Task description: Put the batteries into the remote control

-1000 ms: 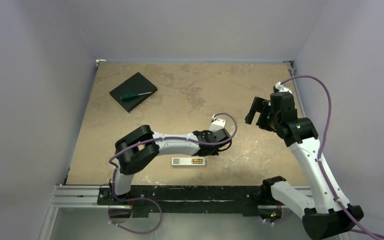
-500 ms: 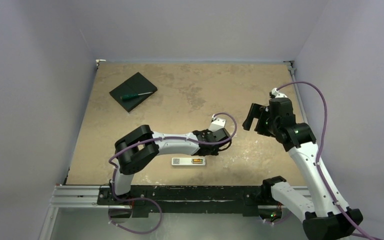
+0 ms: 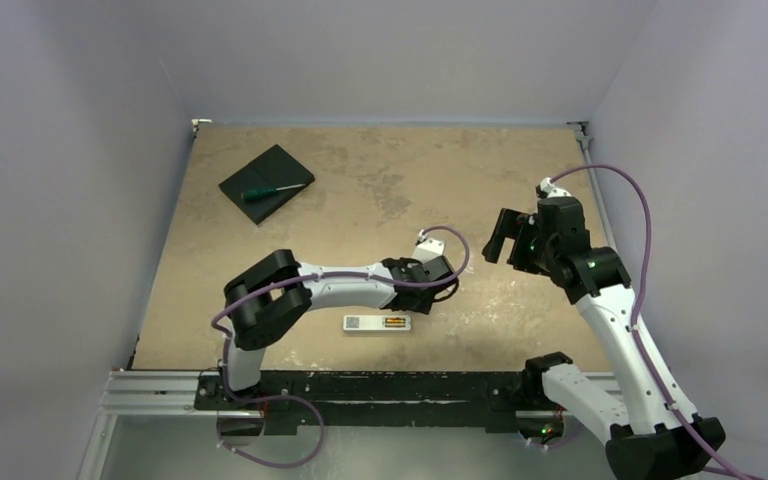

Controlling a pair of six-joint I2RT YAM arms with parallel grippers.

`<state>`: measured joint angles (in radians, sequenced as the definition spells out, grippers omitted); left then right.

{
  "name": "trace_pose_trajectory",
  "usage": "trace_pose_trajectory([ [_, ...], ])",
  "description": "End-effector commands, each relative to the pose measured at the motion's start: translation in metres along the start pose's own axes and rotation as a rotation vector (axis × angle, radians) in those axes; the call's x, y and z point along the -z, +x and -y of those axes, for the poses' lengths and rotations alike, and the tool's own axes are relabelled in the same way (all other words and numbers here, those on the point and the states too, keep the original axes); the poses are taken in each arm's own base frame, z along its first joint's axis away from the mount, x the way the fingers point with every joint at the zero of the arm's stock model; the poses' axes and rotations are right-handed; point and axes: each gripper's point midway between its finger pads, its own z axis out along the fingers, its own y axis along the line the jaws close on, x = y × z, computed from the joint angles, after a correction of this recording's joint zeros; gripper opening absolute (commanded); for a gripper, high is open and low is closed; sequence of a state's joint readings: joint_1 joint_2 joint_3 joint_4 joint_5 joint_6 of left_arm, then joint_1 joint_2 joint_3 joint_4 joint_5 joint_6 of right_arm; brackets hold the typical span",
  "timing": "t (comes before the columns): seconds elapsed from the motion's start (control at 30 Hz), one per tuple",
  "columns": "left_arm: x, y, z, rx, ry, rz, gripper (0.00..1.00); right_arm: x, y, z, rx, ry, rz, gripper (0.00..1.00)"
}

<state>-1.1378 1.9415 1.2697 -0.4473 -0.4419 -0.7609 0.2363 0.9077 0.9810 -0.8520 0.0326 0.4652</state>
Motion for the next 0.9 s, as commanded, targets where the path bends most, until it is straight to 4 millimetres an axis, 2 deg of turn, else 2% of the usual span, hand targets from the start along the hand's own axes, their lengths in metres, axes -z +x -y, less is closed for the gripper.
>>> trace_pose_trajectory([
  [0.0, 0.027, -0.007, -0.023, -0.041, -0.041, -0.009, 0.48, 0.004, -0.007, -0.006, 0.035, -0.044, 0.035, 0.97],
  [0.13, 0.049, -0.015, -0.032, -0.012, -0.03, 0.024, 0.5, 0.003, -0.006, -0.009, 0.051, -0.061, 0.031, 0.96],
  [0.43, 0.102, -0.011, -0.06, 0.097, 0.044, 0.073, 0.52, -0.002, 0.011, -0.035, 0.093, -0.231, -0.032, 0.92],
  [0.57, 0.118, 0.007, -0.071, 0.168, 0.092, 0.055, 0.52, -0.004, 0.018, -0.048, 0.115, -0.295, -0.056, 0.88],
  [0.7, 0.125, 0.035, -0.075, 0.253, 0.171, 0.01, 0.52, -0.013, 0.034, -0.066, 0.149, -0.311, -0.099, 0.8],
  [0.87, 0.13, 0.063, -0.072, 0.323, 0.26, -0.051, 0.51, -0.027, 0.055, -0.088, 0.161, -0.337, -0.152, 0.55],
])
